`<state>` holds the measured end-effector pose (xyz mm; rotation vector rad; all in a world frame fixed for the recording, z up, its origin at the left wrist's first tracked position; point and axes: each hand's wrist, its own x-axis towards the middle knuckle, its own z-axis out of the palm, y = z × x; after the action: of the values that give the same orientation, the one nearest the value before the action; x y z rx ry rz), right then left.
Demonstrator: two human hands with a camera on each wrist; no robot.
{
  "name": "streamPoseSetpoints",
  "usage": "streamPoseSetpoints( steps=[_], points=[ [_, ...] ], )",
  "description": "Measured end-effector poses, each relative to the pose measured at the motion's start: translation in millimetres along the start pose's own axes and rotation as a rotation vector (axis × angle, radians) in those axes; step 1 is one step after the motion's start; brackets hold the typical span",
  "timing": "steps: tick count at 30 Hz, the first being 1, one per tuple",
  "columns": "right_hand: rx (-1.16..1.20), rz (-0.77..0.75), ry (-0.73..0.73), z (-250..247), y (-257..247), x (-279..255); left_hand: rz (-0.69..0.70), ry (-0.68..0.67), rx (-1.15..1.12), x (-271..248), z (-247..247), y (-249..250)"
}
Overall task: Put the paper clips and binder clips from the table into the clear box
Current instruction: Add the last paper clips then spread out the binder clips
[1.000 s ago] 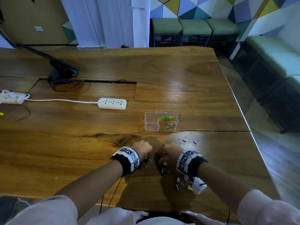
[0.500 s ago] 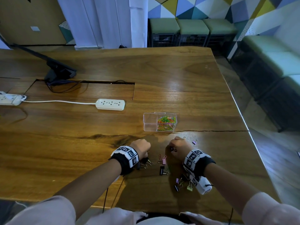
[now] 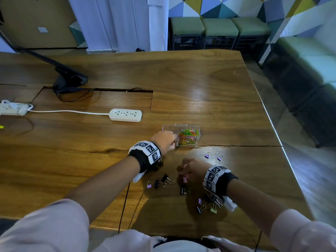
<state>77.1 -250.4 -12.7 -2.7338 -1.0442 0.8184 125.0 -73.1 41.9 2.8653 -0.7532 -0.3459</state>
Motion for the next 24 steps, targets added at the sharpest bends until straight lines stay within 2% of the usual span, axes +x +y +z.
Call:
streamPoseSetpoints(
  steps=[4,10,18,24],
  points=[
    [0.038,0.091,0.023,2.4,3.6,-3.4,0.019,0.09,-0.017,20.8,-18.3,7.1],
    [0.016,0.085,-0.033,0.5,5.6,-5.8,-0.068,0.089,-0.126,42.7,-19.7,19.4],
    [-0.277,0.013,-0.133,7.0,-3.2,-5.7,-0.164,0.082,-0.184,52.7,-7.6,23.0],
    [-0.388,0.01,-0.16,5.2,-15.3,-3.3,-0.163,0.058,-0.292,58.0,-5.9,22.9]
  ],
)
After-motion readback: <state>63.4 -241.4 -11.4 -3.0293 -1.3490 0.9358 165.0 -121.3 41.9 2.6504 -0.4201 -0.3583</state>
